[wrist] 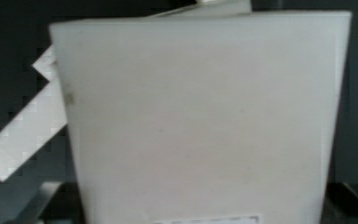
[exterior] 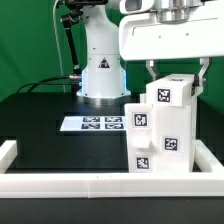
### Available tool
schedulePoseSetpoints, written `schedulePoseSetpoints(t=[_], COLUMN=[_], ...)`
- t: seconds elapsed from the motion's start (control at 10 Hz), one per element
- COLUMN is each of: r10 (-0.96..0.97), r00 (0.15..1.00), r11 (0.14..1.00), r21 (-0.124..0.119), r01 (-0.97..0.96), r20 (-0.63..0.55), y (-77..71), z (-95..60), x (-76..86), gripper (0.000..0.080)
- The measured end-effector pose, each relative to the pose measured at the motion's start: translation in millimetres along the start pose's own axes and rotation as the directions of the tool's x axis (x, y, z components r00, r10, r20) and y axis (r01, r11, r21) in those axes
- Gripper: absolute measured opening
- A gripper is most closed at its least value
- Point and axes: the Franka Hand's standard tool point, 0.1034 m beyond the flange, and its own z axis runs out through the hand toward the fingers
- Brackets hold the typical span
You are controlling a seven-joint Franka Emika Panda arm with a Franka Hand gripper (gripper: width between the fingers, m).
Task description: Assemble cabinet
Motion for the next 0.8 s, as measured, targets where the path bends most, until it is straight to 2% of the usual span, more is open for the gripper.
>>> schedulePoseSetpoints(t=[0.1,0.2,0.3,0.4,0.7,0.8], r10=[-0.003,-0.002,0.002,0.004,-0.002,-0.005], r00=[1.000,1.000,1.000,1.000,0.999,0.999], r11=[1.000,1.000,1.000,1.000,1.000,1.000], r21=[0.000,0.000,0.002,0.004,0.016,0.020], r01=[0.003,0.002,-0.002,-0.004,0.002,0.004], r20=[0.000,0.000,0.003,0.013,0.043,0.041], y=[0.0,-0.3,-2.3,-4.6,-15.3,-18.1], z=[0.1,-0.2,-3.3,-9.9,-38.4,-41.6], x=[0.0,-0.1,-1.5,-4.3,-6.0,-4.1], gripper=[0.0588,0.0741,0.0741,0.0787,0.0797,0.0797])
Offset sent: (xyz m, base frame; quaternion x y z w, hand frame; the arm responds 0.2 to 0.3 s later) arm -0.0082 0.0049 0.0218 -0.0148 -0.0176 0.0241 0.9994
